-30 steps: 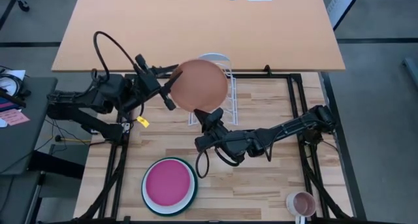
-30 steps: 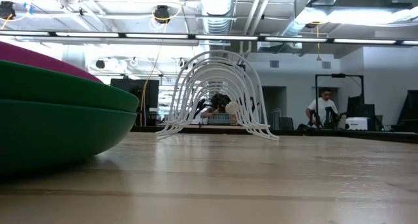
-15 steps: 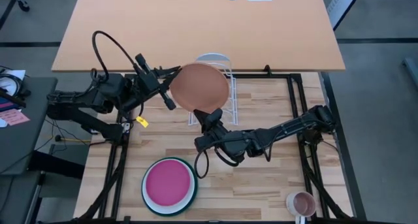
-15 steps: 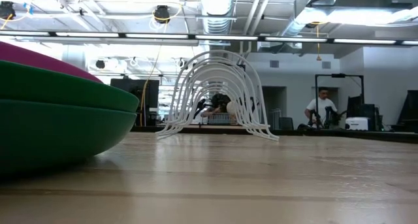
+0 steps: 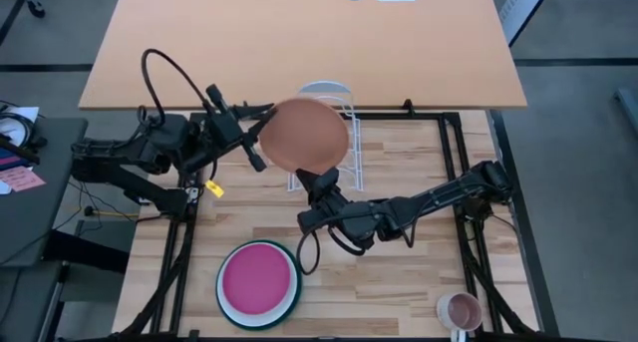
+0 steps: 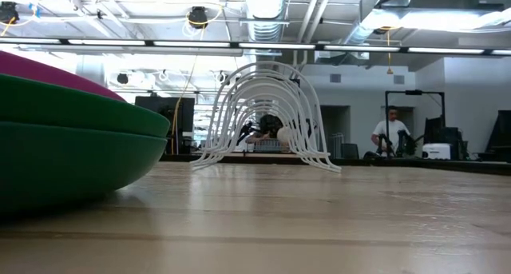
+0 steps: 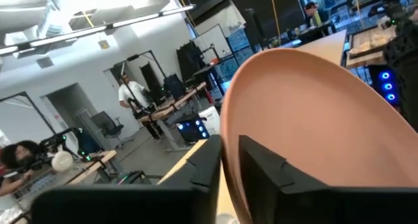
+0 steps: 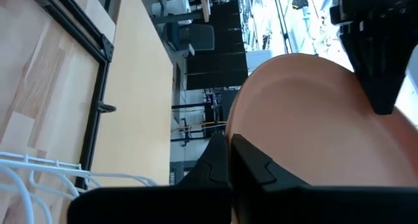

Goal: Sort dishes
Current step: Put the orange plate on the dish rack

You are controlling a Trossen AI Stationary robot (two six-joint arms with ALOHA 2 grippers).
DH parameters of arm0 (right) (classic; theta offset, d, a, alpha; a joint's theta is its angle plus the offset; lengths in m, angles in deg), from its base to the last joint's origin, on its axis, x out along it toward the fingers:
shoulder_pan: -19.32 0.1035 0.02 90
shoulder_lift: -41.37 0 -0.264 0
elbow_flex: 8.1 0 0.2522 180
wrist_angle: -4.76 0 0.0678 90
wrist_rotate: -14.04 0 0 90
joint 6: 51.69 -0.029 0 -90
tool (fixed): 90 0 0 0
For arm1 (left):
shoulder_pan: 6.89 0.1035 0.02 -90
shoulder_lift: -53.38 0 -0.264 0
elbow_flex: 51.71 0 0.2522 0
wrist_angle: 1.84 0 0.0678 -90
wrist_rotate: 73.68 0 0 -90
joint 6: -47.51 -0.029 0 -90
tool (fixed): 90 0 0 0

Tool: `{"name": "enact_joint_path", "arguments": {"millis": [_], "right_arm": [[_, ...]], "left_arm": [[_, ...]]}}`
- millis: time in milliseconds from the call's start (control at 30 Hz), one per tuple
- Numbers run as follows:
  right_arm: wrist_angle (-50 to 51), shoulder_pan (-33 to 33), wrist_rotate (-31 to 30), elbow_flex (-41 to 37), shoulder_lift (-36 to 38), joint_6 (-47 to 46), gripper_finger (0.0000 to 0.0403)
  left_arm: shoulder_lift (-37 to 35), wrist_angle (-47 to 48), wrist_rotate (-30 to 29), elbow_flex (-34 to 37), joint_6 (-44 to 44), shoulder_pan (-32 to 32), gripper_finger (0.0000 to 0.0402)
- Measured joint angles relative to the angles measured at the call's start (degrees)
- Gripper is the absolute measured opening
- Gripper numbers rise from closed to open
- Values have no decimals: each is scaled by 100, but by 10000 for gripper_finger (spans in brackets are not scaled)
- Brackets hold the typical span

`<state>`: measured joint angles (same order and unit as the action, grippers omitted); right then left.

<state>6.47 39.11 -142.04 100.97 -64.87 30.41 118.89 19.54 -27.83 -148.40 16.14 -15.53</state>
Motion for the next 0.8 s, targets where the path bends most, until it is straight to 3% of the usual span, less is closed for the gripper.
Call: {"name": "enact_joint_path", "arguments": {"millis": [133, 267, 567, 700, 800], "right_arm": [[73, -6, -2, 10, 7, 0, 0], [113, -4, 3, 11, 7, 0, 0], [142, -39, 4, 11, 7, -3, 0], [155, -39, 7, 11, 7, -15, 0], [153, -46, 13, 11, 7, -22, 0]], "left_arm": [[20, 86, 5, -134, -89, 41, 123], [33, 878, 345, -857, 290, 47, 161], [563, 3089, 1060, -3003, 968, 104, 170], [1180, 4380, 1735, -4036, 1173, 280, 171], [1814, 5245, 1900, -4783, 1071, 453, 171]]}}
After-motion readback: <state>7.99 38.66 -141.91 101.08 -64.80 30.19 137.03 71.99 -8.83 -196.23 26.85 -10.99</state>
